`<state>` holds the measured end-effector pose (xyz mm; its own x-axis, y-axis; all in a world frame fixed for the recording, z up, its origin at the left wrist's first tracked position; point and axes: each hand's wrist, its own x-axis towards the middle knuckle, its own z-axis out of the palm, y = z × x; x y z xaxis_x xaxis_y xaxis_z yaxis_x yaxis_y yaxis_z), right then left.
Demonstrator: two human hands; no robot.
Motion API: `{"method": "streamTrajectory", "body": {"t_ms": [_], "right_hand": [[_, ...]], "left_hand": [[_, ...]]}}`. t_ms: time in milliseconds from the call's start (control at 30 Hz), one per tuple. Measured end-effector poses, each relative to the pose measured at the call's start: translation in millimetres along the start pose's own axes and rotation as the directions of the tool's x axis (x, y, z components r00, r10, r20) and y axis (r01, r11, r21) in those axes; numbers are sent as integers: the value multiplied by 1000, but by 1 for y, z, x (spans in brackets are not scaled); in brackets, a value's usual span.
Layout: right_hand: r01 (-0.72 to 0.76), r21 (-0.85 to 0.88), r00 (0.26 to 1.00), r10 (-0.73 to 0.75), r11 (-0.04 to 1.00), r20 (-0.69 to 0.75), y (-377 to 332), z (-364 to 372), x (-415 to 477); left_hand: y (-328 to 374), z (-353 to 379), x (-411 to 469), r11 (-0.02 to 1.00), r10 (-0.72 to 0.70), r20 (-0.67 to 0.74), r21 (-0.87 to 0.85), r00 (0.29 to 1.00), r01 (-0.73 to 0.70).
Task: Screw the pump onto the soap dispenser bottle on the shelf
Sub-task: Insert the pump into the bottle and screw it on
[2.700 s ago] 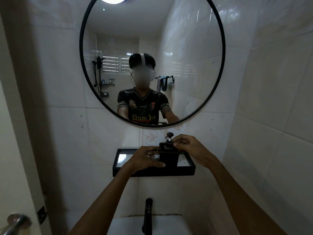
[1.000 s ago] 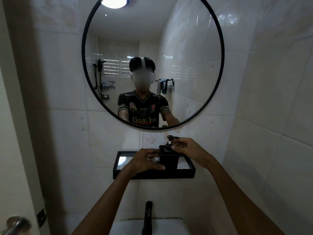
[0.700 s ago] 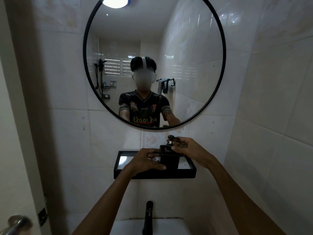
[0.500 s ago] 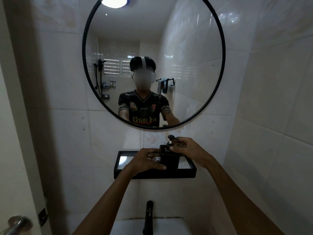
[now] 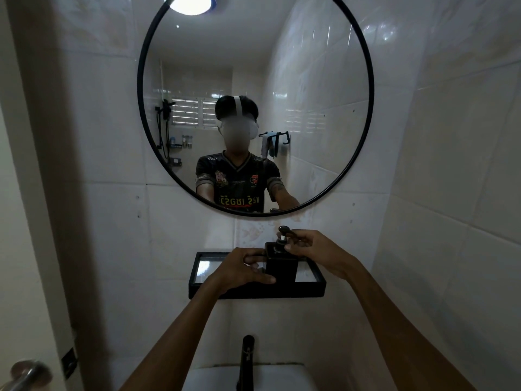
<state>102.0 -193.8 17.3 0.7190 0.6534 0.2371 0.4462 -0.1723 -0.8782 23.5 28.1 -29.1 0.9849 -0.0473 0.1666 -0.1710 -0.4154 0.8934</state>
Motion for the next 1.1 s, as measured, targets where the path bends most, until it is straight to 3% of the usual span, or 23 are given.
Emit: {"method": "streamTrajectory", "body": {"t_ms": [333, 667, 867, 1100], "right_hand": [[6, -4, 999, -6, 1000, -48, 3, 7, 0], [15, -84, 1000, -15, 996, 4, -4, 5, -1], [27, 8, 998, -26, 1000, -55, 3, 9, 1], [31, -6, 998, -31, 1000, -61, 2, 8, 1]], "left_hand": [[-3, 0, 3, 1000, -3, 3, -17, 1000, 3], [-5, 0, 4, 1000, 11, 10, -7, 1000, -11], [-4, -1, 4, 1000, 7, 7, -1, 1000, -7], [-3, 0, 3, 1000, -13, 14, -13, 1000, 13]]}}
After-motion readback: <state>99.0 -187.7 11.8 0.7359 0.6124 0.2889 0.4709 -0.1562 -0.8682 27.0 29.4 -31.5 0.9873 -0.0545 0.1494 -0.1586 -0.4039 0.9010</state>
